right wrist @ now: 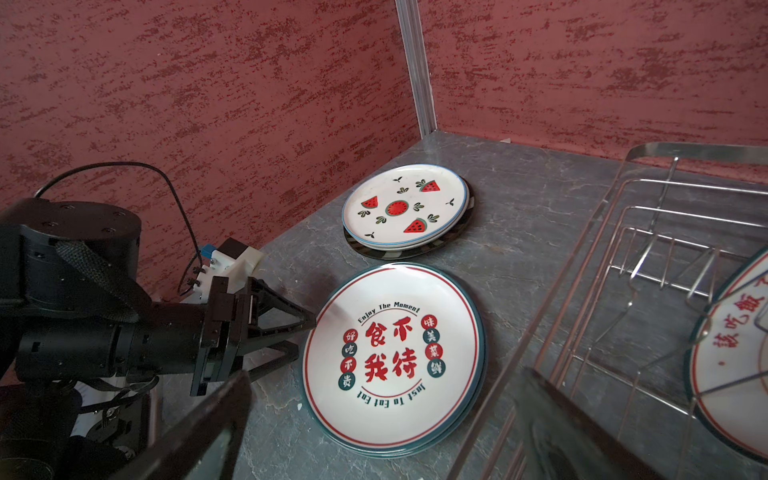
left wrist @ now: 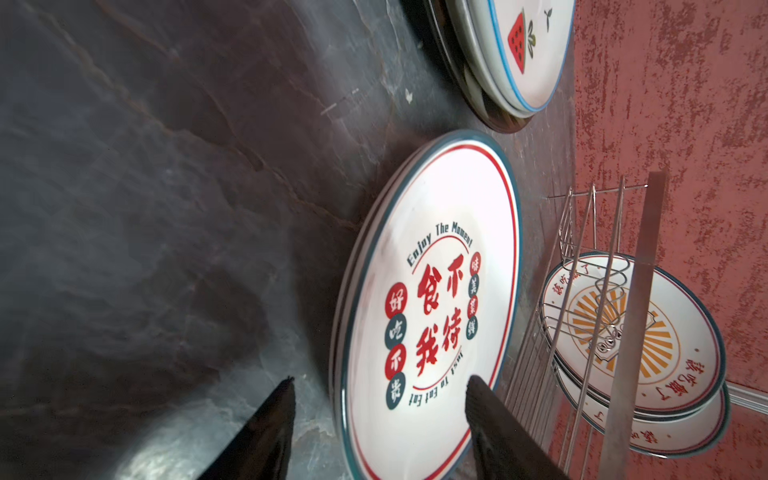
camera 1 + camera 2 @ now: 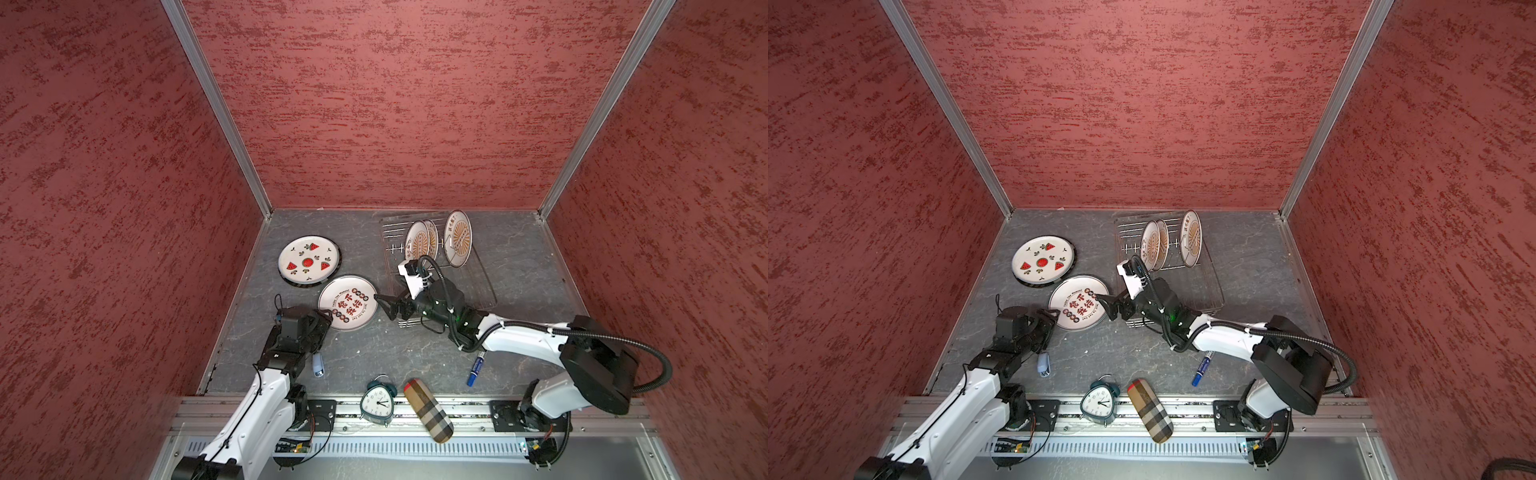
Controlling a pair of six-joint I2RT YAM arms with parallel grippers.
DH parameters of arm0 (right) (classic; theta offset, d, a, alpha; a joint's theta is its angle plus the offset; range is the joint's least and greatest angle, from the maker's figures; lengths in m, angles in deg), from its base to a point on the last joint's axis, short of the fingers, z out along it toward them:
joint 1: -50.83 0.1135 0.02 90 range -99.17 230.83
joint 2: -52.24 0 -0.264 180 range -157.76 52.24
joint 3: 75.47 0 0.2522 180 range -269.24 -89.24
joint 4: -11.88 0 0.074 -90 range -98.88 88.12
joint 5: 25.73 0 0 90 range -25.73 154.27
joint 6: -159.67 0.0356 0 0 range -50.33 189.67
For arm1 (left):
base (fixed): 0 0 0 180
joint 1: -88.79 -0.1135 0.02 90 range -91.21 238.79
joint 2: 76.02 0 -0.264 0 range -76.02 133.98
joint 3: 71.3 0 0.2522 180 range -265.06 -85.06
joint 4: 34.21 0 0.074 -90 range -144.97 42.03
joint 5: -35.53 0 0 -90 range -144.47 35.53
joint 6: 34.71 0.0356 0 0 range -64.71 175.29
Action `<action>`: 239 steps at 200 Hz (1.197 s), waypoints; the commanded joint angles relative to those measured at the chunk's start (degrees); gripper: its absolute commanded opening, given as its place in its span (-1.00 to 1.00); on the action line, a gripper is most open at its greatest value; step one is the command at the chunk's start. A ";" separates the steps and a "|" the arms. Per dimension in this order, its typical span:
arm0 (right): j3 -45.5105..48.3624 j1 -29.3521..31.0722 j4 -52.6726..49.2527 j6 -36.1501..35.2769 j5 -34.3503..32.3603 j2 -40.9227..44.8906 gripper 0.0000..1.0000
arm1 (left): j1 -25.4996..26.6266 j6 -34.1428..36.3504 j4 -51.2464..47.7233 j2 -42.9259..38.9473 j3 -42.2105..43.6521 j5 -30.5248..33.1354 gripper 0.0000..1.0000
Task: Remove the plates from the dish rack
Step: 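Draw the left gripper back from the stacked plates, then grasp the rim of a sunburst plate in the rack with the right gripper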
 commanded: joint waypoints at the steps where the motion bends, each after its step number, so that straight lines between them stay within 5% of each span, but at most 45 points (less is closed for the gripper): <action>1: -1.94 0.62 0.64 -0.88 -1.71 -0.82 0.98 | 0.68 1.16 0.39 0.47 -1.42 2.71 0.24; 44: -1.81 0.62 0.93 -0.97 -1.25 -0.73 0.98 | 1.76 1.31 0.11 0.01 -1.83 5.11 0.26; 87: 0.46 0.62 3.86 -0.47 0.15 1.18 0.98 | 2.18 4.72 -1.57 -7.19 -1.44 8.49 0.99; 103: 2.16 0.62 5.51 0.49 -2.17 2.83 0.98 | 2.76 8.49 -0.47 -11.39 -0.74 8.74 0.99; 134: 5.19 0.05 7.04 2.54 -8.39 6.86 0.98 | 4.62 17.18 8.54 -20.43 3.06 2.97 0.99; 153: 6.03 -0.99 4.50 2.99 -13.12 9.56 0.98 | 5.10 21.77 16.82 -23.16 5.64 -5.99 0.99; 200: 10.93 -6.15 -0.34 4.31 -21.41 20.35 0.98 | 9.31 25.64 33.38 -16.59 7.91 -13.04 0.99; 239: 11.90 -16.24 -8.78 7.51 -21.04 26.74 0.98 | 15.80 28.92 49.96 -4.60 7.41 -17.91 0.99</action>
